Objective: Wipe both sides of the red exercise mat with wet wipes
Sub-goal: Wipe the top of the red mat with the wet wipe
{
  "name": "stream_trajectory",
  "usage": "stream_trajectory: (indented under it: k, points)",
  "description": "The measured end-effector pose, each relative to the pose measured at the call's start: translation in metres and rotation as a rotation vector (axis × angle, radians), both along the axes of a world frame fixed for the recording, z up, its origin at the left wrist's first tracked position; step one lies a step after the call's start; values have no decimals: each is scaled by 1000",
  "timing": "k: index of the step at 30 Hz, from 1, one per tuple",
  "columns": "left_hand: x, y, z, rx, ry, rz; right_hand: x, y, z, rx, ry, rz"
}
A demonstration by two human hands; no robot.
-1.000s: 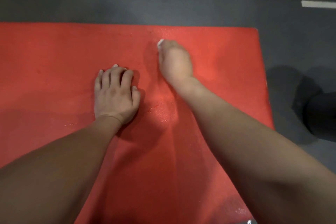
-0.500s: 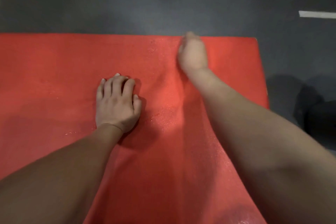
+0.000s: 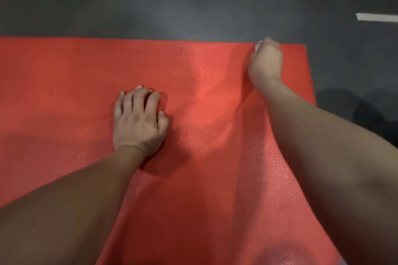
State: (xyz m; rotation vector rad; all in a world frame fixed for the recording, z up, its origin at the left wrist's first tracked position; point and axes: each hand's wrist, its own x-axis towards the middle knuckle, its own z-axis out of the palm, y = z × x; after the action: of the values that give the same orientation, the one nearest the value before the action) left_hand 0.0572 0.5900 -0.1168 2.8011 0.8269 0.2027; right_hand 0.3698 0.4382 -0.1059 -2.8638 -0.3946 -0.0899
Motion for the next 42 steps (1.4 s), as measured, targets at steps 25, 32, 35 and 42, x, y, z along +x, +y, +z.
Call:
stream_trajectory:
  k: [25, 32, 35, 42]
  points:
    - [1, 3, -2, 6, -3, -4, -116, 146, 3, 110, 129, 444]
    - [-1, 4, -2, -21, -21, -4, -103, 148, 10, -4, 105, 512]
    - [0, 4, -3, -10, -5, -8, -83, 137, 7, 11, 31, 218]
    - [-1, 3, -4, 10, -41, 2, -146, 175, 19, 35, 198, 773]
